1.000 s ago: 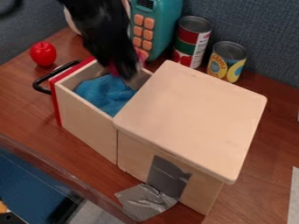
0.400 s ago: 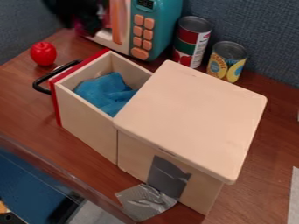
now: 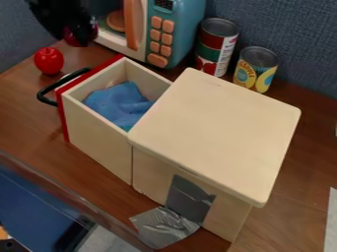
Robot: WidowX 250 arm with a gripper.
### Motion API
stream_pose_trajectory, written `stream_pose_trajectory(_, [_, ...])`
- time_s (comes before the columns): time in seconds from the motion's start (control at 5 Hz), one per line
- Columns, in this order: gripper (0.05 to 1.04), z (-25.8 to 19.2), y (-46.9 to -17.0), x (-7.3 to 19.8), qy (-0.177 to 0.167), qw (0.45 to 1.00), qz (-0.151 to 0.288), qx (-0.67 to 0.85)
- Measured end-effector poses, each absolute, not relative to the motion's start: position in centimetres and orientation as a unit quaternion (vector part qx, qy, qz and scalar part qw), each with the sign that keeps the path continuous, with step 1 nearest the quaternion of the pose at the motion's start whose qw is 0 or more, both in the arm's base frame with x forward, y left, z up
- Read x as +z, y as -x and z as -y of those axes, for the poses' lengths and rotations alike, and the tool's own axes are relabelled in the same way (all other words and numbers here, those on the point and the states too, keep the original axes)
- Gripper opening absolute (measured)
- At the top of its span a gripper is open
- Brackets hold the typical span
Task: Take the red object out from the drawer and put it in front of the drawer
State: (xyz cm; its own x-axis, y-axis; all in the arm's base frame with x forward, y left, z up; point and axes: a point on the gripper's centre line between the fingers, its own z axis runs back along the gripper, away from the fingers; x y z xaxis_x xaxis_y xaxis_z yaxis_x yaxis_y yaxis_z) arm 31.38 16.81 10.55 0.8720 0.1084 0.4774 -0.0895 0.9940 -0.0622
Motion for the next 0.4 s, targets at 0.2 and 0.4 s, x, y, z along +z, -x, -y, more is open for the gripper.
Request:
stream_pose_trajectory(0.2, [0.732,-18.3,-32.5,8.6,0.008,0.971,0.234,0.057])
stream_pose_trajectory(0.4, [0.732,-20.2,-33.9,7.1,0.0,0.972,0.226,0.071])
